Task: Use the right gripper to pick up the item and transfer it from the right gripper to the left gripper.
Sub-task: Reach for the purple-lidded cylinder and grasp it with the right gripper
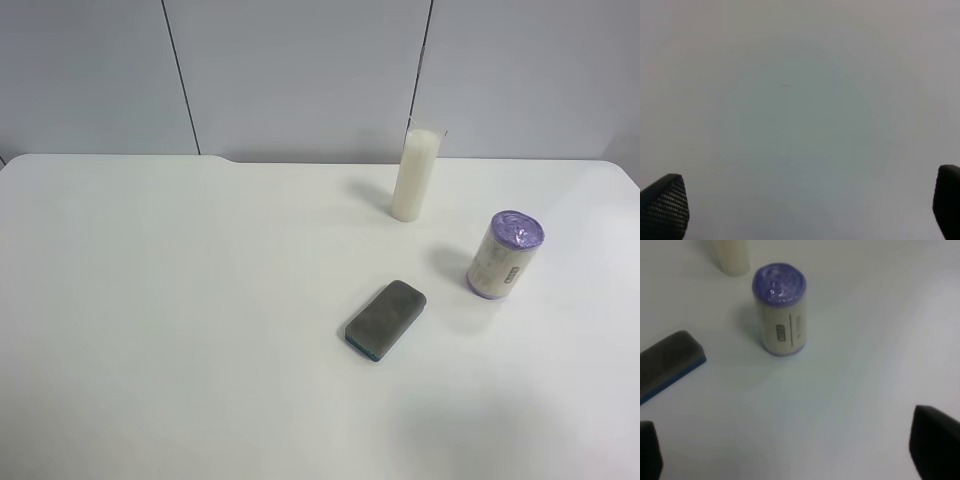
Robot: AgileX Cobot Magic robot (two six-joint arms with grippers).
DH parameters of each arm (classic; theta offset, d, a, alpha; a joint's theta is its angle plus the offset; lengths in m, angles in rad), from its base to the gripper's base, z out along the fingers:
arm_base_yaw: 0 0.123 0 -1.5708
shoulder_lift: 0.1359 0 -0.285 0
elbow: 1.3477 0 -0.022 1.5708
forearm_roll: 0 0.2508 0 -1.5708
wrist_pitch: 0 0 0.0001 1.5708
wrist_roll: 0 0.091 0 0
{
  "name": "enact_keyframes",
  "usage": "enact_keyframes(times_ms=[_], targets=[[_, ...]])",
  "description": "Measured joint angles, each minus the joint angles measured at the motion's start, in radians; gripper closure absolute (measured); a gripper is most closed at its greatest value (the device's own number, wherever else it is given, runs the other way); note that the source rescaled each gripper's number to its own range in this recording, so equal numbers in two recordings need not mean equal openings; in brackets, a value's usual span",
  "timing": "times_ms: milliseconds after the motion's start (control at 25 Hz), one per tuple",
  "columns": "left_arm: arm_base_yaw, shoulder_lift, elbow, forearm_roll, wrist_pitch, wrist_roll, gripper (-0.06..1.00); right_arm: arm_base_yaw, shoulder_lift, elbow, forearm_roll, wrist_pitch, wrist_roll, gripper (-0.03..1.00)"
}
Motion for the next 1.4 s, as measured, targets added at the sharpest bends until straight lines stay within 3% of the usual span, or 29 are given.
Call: enact_keyframes(times_ms=[160,560,1000,1400], targets=[[0.0,0.0,0.0,0.0,0.0,0.0,-0.06,0.0,0.106,-0.062,0.001,0.001,0.004,-0.03],[0.0,0.0,0.0,0.0,0.0,0.0,-0.06,0.0,0.652,-0.349,0.0,-0.006,-0.008,-0.03],[0.0,0.0,0.0,0.0,0.0,0.0,-0.06,0.0,1.177,-0.547,0.0,-0.009,-0.037,-0.03],[0.0,0.0,0.0,0.0,0.0,0.0,-0.06,0.0,1.438,-0.667,0.0,-0.011,-0.046,-0.03]])
